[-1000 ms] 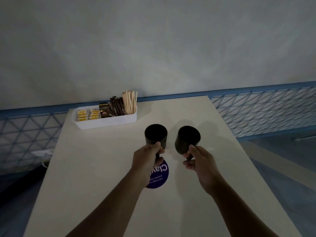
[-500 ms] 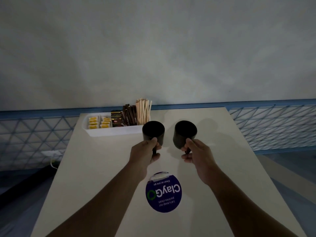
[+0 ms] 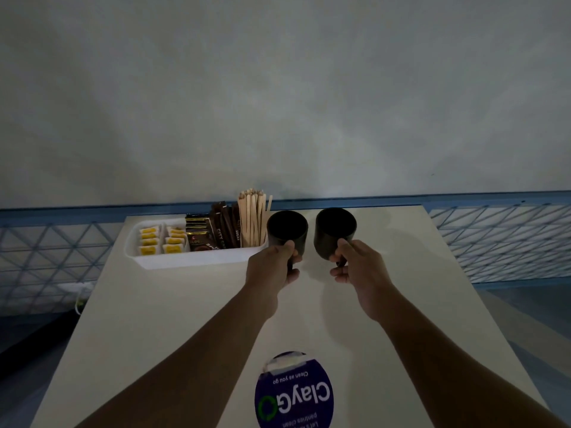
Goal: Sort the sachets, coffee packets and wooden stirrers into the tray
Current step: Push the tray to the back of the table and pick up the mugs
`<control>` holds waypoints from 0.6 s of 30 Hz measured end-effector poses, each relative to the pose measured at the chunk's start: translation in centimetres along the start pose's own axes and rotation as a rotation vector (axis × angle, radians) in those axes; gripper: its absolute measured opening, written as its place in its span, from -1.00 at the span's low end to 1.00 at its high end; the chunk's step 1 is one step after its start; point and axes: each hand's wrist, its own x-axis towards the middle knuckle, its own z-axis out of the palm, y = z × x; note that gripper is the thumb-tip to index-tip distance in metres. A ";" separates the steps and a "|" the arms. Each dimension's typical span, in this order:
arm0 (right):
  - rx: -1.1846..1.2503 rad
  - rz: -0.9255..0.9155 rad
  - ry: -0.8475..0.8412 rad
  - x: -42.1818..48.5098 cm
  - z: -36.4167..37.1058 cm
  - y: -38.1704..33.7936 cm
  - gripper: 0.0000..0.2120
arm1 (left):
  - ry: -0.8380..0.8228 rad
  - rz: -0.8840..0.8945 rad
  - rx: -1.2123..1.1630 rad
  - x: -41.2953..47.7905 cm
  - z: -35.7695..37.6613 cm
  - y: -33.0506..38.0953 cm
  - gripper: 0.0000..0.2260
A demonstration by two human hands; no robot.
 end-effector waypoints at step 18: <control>-0.022 0.017 0.017 2.8 0.4 1.6 -0.76 | 0.029 0.014 0.099 2.9 1.6 -1.2 -0.86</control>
